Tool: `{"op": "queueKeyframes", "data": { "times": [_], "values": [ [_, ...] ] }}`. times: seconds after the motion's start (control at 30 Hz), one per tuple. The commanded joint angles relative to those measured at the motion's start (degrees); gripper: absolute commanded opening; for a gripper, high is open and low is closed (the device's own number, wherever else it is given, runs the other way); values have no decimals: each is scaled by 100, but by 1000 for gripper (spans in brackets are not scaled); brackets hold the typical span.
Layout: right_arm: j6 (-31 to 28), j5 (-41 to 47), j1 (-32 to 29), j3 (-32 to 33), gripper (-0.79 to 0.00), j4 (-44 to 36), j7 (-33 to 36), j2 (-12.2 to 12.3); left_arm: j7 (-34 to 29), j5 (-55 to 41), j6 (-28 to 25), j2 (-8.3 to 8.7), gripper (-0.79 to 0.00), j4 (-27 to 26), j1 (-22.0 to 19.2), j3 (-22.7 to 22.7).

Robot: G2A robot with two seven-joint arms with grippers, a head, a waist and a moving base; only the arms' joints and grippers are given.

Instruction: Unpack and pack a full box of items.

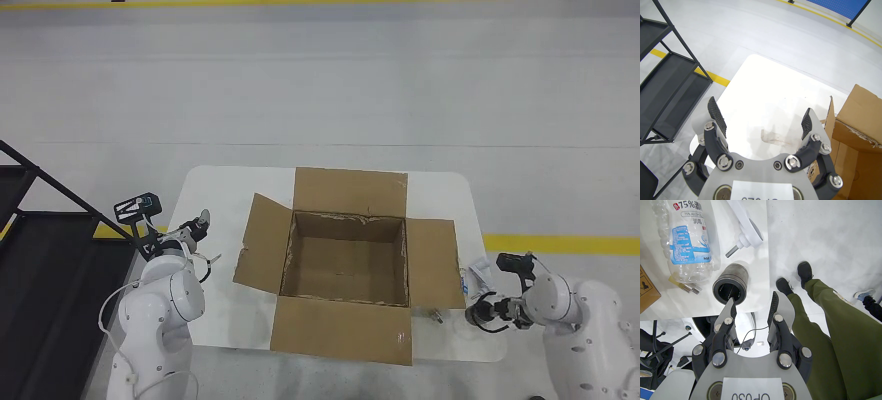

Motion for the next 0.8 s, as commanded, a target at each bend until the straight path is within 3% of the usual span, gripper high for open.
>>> {"op": "queueKeyframes", "data": {
  "times": [0.0,0.77],
  "values": [
    [21,1,38,-44,-400,63,0,8,0,0,0,0,0,0,0,0],
    [155,128,229,-424,-446,836,-643,37,0,0,0,0,0,0,0,0]
  ]
}}
